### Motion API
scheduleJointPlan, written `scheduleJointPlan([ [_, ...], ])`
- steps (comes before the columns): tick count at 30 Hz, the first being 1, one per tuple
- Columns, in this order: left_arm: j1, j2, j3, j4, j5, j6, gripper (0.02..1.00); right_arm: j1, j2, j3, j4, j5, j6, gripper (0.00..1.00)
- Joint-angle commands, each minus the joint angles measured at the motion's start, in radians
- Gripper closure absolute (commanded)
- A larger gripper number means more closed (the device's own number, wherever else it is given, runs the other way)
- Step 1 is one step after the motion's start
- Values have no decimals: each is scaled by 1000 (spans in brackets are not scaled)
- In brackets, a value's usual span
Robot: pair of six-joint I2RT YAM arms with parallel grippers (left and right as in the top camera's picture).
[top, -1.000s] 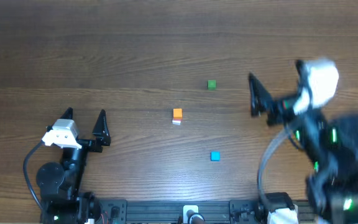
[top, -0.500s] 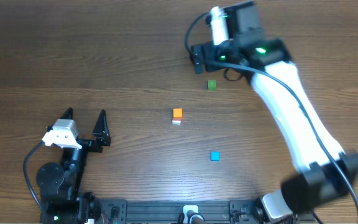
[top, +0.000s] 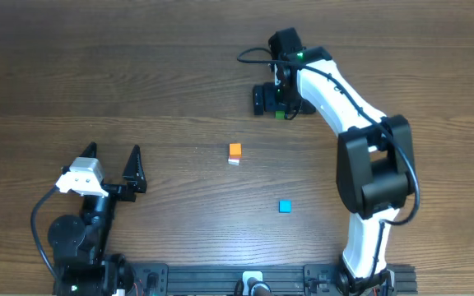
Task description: Stack Cubes
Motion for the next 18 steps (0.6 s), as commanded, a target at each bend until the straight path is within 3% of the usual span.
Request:
scheduleJointPlan([
  [1, -5, -6, -5, 4, 7, 17, 104, -6, 50, 21, 4, 53, 40, 7],
  [9, -5, -6, -5, 4, 7, 17, 104, -7, 70, 20, 34, 83, 36, 20],
  [11, -5, -6, -5, 4, 7, 17, 104, -7, 70, 20, 33, 82, 35, 80],
  [15, -5, -6, -5, 4, 7, 17, 104, -5, 70, 20, 35, 91, 19, 421],
  [18, -5, -6, -5, 4, 7, 17, 104, 0, 70, 20, 35, 113, 12, 421],
])
